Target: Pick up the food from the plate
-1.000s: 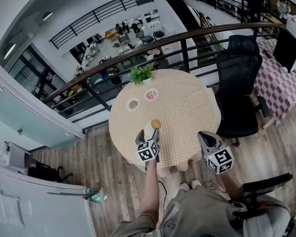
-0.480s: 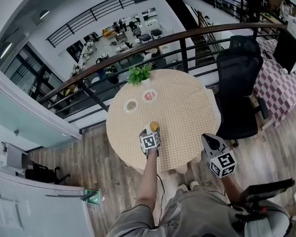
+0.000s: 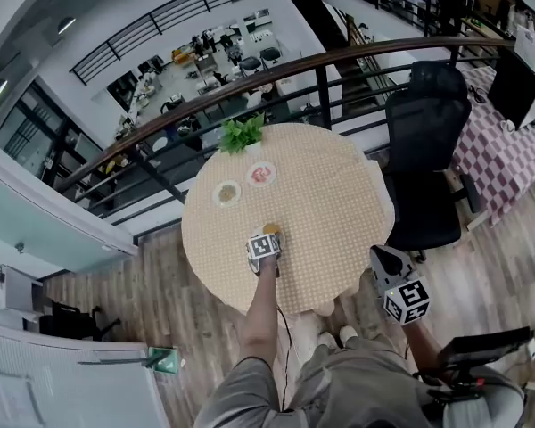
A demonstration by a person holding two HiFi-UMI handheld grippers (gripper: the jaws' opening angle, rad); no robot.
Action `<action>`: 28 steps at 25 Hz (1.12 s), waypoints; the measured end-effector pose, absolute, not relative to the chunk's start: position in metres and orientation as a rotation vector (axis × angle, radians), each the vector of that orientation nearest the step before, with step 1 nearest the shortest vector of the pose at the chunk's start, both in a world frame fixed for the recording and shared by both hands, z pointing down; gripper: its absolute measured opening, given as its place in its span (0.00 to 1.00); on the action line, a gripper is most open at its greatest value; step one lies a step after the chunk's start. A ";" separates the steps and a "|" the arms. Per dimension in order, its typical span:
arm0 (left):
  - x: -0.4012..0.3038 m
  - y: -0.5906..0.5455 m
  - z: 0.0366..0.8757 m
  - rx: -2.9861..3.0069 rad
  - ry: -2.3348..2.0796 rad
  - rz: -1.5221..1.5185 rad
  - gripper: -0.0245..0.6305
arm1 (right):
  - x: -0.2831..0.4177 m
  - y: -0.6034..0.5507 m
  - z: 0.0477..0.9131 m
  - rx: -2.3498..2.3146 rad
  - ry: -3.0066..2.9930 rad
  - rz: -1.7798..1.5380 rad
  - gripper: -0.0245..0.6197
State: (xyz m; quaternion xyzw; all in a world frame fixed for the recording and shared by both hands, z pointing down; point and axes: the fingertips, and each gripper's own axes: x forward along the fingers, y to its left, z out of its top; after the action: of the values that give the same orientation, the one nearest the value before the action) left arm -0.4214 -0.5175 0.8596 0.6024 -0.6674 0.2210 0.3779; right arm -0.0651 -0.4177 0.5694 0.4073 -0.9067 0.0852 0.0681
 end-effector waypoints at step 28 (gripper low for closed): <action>-0.435 -0.567 0.973 1.363 -1.530 0.746 0.57 | -0.047 -0.434 0.581 1.272 -2.610 0.263 0.05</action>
State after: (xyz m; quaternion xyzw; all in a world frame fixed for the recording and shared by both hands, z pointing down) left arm -0.4355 -0.5671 0.9731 0.5543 -0.6222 0.3033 0.4621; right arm -0.0470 -0.4341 0.5807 0.4335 -0.8895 0.0895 0.1130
